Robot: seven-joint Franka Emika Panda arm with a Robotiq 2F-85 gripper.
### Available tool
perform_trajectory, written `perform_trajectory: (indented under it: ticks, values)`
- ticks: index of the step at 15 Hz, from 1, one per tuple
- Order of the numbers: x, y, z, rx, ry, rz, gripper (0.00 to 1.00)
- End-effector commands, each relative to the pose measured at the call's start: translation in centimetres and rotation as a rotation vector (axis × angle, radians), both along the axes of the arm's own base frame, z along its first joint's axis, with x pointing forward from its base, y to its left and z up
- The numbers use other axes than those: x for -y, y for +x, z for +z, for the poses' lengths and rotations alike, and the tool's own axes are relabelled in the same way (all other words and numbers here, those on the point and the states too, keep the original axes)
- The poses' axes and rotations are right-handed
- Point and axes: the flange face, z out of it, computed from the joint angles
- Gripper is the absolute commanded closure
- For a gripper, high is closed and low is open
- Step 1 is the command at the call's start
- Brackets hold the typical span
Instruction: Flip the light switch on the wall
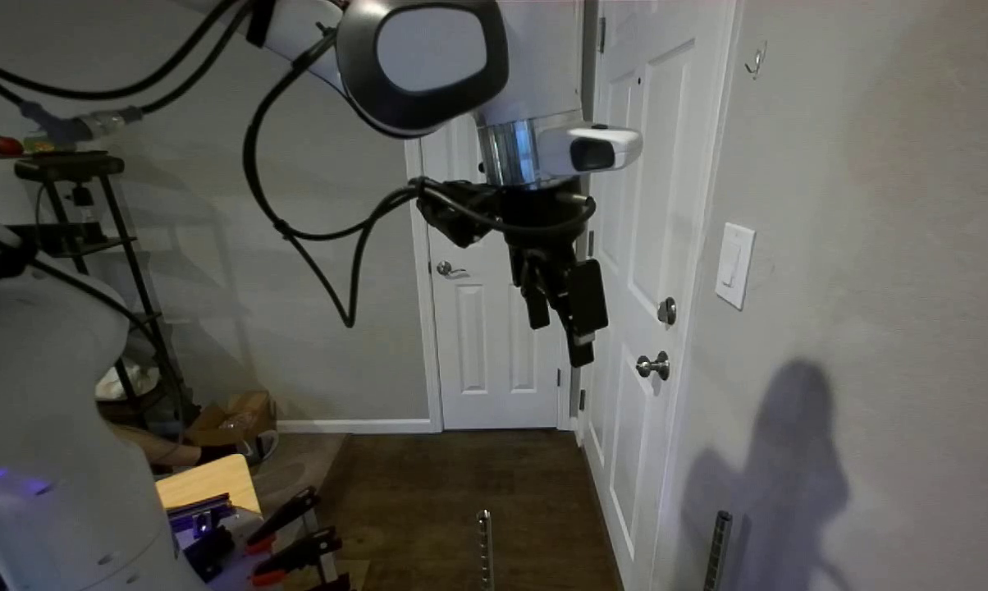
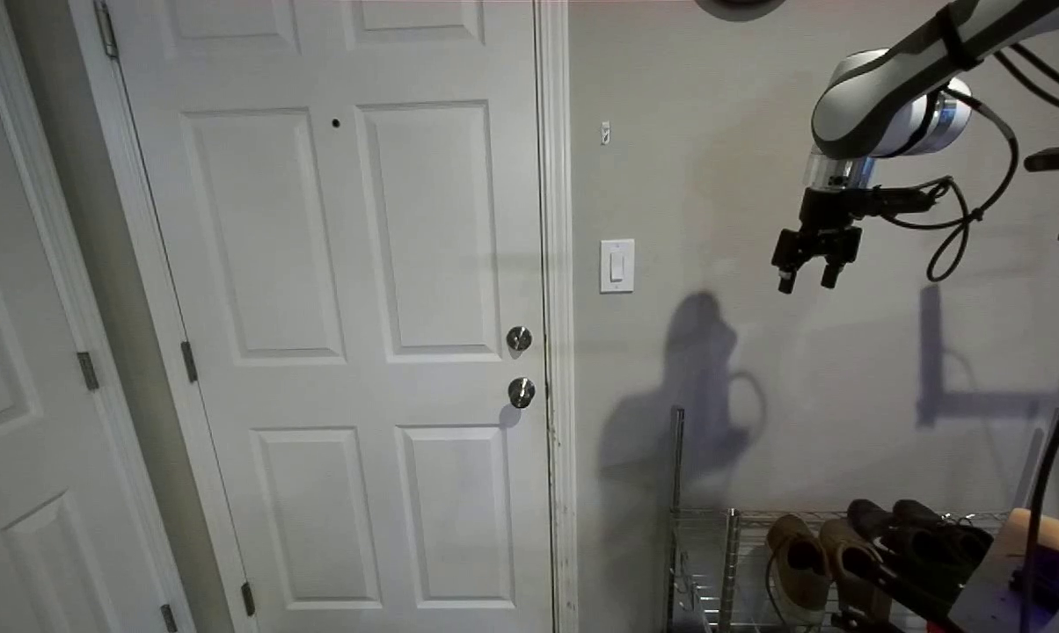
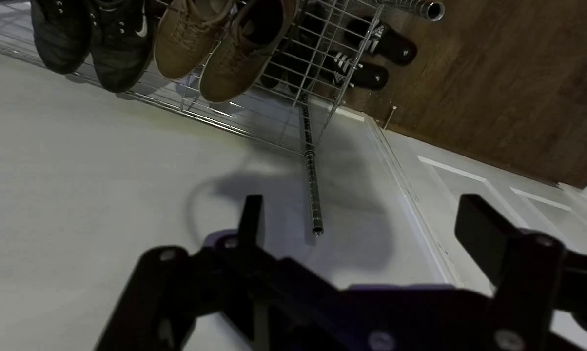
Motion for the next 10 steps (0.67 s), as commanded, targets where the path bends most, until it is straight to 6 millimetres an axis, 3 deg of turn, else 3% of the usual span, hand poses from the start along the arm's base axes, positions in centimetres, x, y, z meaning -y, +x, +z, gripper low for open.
perform_trajectory:
  ticks: [1,2,3,7,10]
  values:
    - [0.0,0.0,0.1,-0.001,0.0,0.0,0.0]
    - [0.0,0.0,0.1,-0.001,0.0,0.0,0.25]
    - [0.0,0.1,-0.1,-0.003,0.005,0.01,0.26]
    - [-0.9,1.5,-1.4,-0.039,0.006,0.046,0.54]
    - [-2.4,3.8,-3.0,-0.078,0.017,0.098,0.72]
